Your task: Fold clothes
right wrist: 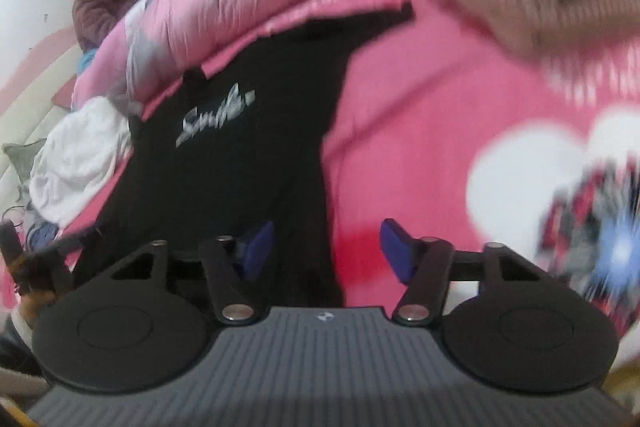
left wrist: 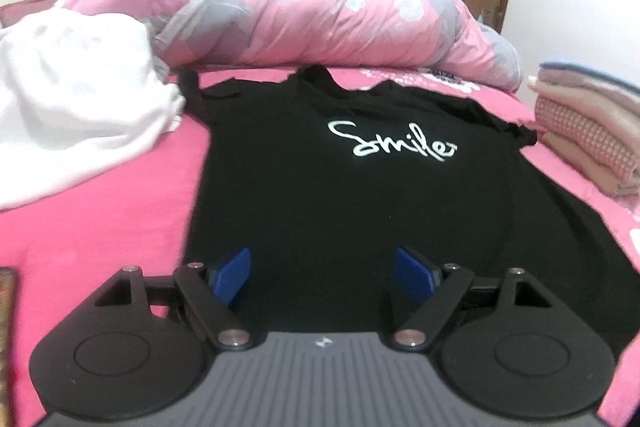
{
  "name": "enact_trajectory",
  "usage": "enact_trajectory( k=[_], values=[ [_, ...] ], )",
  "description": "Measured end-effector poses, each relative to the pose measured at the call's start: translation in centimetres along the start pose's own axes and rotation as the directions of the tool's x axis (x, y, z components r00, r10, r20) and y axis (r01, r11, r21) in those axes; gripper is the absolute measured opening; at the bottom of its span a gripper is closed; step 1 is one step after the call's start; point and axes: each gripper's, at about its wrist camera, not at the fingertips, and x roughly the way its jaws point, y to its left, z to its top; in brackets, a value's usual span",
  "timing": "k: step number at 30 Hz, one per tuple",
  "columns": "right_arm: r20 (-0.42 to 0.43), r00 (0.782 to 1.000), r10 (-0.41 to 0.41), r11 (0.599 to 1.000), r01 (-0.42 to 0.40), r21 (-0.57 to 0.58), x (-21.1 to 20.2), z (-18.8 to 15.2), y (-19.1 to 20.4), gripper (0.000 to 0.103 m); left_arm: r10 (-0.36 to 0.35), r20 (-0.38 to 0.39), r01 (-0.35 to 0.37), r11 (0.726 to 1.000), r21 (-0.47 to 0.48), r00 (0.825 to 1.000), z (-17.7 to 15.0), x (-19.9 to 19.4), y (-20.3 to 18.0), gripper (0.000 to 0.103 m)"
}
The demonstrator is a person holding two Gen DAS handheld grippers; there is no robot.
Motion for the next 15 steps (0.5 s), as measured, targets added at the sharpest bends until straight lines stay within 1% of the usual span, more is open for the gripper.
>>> enact_trajectory(
  k=[3,8,10,12,15],
  values=[
    [0.006,1.000,0.024,0.999,-0.024,0.030,0.5,-0.5,-0.2,0.040,-0.008,-0.005,0.008,0.999,-0.047,1.000,-0.2,-3.0,1.8,0.087],
    [0.022,0.997,0.071,0.996,-0.072,0.051,1.6,0.1,-0.3,0.040,-0.035,-0.046,0.030,0.993,-0.110,0.998,-1.7,-7.4,4.3,0.099],
    [0.012,0.996,0.086,0.995,-0.087,0.055,2.0,0.3,-0.6,0.040,-0.052,-0.061,0.046,0.994,-0.100,0.997,-2.6,-8.8,4.4,0.103],
    [-0.001,0.995,0.097,0.993,-0.096,0.066,2.5,0.2,-0.9,0.041,-0.073,-0.068,0.068,0.995,-0.076,0.995,-3.5,-10.0,4.2,0.103],
    [-0.019,0.993,0.116,0.989,-0.114,0.092,3.0,-0.1,-1.5,0.043,-0.090,-0.063,0.086,0.995,-0.059,0.994,-4.3,-10.8,4.0,0.103]
  ],
)
